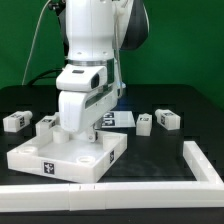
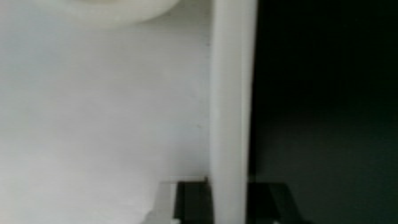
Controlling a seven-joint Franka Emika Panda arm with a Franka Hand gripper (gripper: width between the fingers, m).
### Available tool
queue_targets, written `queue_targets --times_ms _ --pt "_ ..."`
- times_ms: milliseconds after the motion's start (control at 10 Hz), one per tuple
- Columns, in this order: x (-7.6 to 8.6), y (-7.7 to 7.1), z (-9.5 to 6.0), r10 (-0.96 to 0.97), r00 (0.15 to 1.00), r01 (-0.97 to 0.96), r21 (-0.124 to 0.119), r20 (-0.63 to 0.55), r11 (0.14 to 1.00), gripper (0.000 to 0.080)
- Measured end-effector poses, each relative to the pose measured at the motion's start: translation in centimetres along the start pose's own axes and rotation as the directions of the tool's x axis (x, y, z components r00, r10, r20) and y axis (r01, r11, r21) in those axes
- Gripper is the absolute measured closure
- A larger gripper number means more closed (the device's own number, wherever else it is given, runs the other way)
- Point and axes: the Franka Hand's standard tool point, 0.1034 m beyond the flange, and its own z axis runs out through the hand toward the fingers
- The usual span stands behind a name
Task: Assemble one leg
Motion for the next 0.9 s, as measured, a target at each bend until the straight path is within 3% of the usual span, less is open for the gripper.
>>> queue_targets --times_ms 300,400,900 --pt "2.3 1.0 0.0 -0.130 0.991 0.129 0.025 0.014 0.991 0.0742" --pt "2.6 1.2 0.0 -0.144 0.989 0.144 0.023 0.011 0.989 0.0742" --pt "2.6 1.3 0.0 -0.165 0.986 0.165 0.018 0.009 0.986 0.0742"
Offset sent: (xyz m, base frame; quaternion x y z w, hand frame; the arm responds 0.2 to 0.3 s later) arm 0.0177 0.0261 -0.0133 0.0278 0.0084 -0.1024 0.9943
